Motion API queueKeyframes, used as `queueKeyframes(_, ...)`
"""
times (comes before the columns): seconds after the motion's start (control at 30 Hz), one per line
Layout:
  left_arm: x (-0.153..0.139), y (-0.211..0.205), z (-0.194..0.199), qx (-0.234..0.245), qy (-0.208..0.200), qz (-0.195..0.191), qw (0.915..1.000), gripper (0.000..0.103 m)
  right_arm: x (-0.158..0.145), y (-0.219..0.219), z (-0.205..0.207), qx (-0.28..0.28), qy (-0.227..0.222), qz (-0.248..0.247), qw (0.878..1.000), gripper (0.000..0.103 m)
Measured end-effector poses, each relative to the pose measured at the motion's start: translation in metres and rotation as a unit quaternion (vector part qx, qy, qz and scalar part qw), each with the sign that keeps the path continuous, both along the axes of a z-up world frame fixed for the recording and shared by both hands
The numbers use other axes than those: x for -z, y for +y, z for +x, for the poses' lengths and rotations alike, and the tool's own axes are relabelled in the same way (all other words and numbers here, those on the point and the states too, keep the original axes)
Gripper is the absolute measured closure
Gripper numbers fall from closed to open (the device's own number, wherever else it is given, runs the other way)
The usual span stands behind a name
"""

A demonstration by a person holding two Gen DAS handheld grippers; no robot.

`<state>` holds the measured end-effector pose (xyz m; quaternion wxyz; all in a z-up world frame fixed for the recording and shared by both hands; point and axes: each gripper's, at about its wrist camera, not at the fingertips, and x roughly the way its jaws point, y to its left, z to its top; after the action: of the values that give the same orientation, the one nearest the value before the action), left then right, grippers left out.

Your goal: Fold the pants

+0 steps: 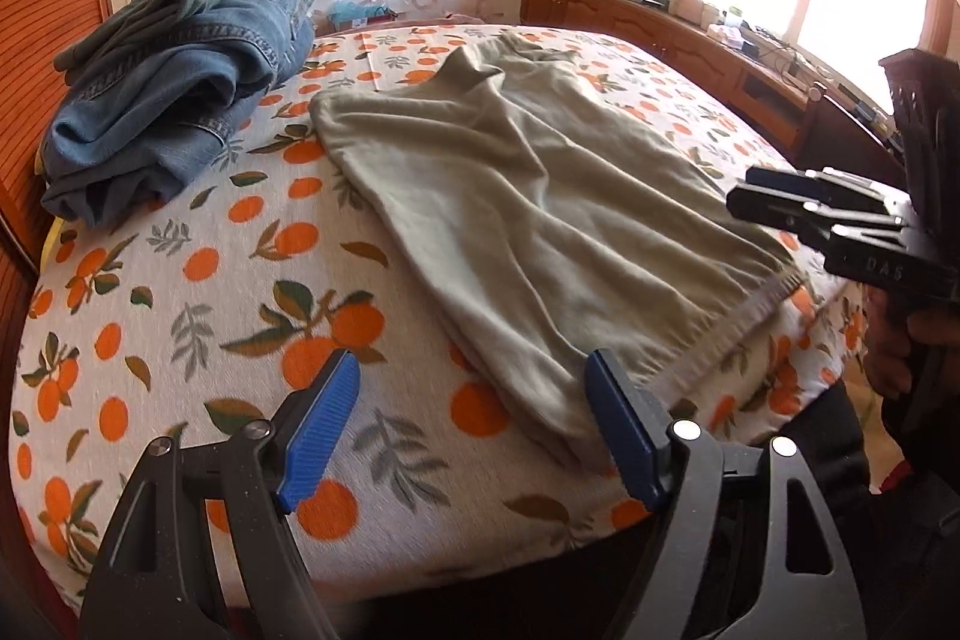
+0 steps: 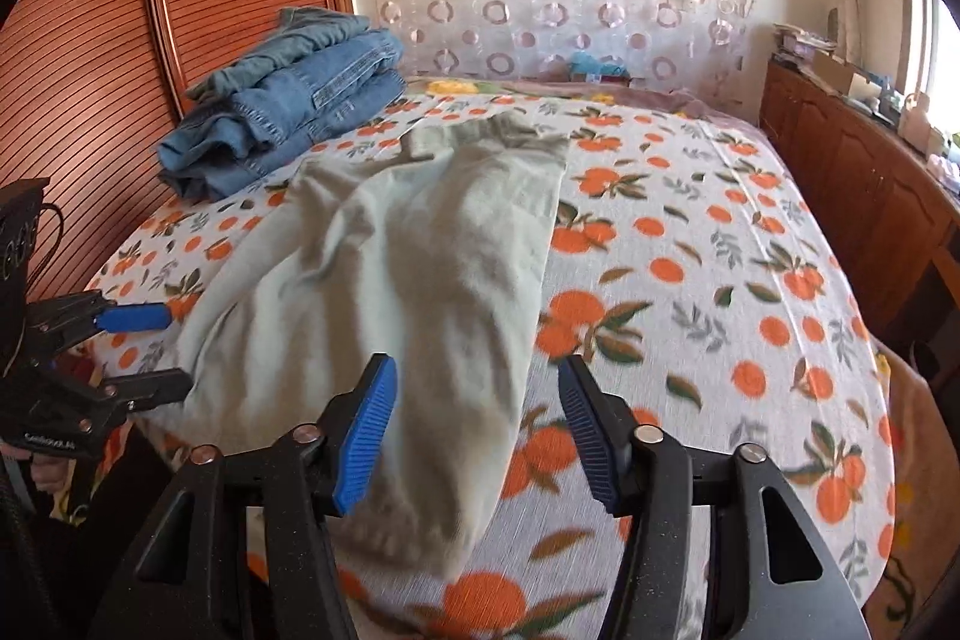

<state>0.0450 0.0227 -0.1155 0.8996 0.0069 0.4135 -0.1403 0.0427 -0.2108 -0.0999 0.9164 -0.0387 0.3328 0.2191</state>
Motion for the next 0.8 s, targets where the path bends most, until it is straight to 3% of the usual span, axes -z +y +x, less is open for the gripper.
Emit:
queueKeyframes(0.17,-0.001,-0.001,-0.01,0.008,0.0,-0.014,0.9999,0.031,0.006,-0.008,-0.011,-0.004,0.018,0.007,1.0,0.056)
queueKeyframes(0.43,-0.004,-0.009,-0.019,0.033,0.006,-0.028,0.9991,0.062,0.006,-0.006,-0.018,-0.006,0.034,0.01,0.999,0.06)
queueKeyframes(0.53,-0.004,-0.014,-0.022,0.041,0.009,-0.022,0.9989,0.066,0.007,-0.001,-0.018,-0.008,0.037,0.007,0.999,0.06)
queueKeyframes(0.8,-0.003,-0.013,-0.026,0.039,0.012,-0.027,0.9988,0.067,0.01,0.0,-0.023,-0.014,0.041,0.007,0.999,0.06)
